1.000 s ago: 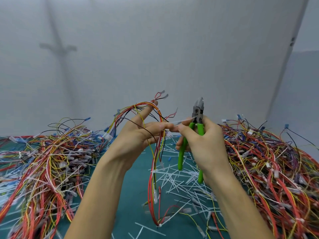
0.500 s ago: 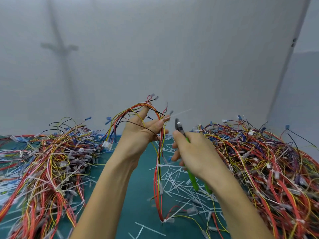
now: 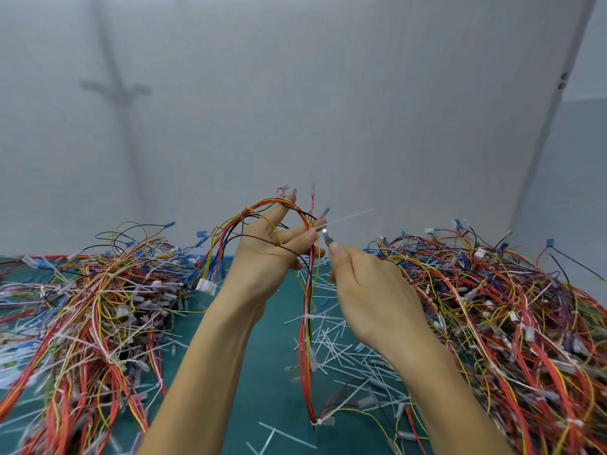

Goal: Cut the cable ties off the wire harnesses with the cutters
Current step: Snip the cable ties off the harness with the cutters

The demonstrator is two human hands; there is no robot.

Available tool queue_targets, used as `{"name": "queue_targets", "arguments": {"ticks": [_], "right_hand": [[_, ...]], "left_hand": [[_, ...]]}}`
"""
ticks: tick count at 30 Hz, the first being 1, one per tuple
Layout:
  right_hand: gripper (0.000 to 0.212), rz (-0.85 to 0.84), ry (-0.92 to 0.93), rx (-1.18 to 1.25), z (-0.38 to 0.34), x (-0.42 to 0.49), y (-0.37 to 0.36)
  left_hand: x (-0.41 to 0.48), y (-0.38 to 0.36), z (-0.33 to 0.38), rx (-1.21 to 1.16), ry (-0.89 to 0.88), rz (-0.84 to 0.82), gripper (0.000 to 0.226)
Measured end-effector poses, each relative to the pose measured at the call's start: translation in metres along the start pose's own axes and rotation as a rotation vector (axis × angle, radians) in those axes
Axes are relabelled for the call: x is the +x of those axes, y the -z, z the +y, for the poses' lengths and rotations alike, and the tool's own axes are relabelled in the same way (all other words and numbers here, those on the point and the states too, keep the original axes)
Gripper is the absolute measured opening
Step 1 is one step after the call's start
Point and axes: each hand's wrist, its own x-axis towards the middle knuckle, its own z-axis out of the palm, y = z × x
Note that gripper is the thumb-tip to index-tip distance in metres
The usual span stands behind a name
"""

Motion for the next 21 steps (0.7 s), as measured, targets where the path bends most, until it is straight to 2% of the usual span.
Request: {"name": "queue_targets", "arguments": {"ticks": [21], "right_hand": [[0.057, 0.014, -0.008, 0.095, -0.0009, 0.0013, -0.0009]], "left_hand": [[-0.0030, 0.0013, 0.0057, 0.055, 0.011, -0.054, 0.060]]}}
